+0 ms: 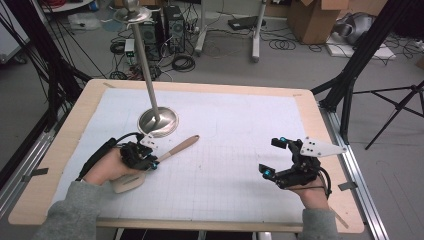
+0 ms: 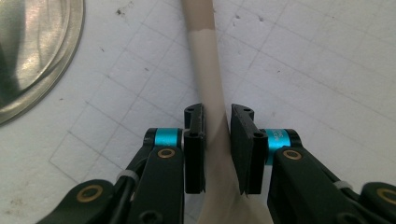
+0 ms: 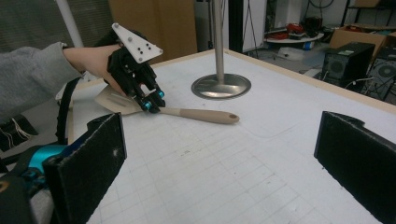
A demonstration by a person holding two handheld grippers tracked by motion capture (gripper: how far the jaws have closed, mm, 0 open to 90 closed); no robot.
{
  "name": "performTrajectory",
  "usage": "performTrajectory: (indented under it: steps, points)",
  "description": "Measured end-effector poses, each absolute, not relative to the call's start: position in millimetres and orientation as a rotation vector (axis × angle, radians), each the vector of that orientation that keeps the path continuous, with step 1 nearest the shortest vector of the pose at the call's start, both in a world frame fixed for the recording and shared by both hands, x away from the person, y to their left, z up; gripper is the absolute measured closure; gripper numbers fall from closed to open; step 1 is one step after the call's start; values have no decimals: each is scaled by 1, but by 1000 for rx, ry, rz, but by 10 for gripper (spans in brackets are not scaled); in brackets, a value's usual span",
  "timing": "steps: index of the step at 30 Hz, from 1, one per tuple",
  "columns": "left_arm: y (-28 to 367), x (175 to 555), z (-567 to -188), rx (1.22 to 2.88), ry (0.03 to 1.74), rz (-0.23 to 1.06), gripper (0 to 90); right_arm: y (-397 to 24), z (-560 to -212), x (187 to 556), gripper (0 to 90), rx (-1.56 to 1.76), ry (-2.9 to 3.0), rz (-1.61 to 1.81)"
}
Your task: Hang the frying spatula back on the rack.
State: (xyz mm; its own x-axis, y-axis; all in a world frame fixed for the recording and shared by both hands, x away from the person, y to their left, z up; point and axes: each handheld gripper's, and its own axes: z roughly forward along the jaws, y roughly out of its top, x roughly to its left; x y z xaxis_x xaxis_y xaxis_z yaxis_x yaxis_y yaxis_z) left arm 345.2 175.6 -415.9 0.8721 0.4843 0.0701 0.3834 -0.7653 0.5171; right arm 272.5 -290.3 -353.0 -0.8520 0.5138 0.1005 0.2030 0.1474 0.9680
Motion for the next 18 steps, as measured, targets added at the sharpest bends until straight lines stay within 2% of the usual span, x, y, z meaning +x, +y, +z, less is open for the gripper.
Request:
performTrajectory:
  steps: [14,18]
  points:
    - [177,346,-417,2537,575,274,774,-289,-354,273,12,696,2175,1759]
    - [177,345,-417,2526,572,339,774,-290,-354,273,12,695,2176,1763]
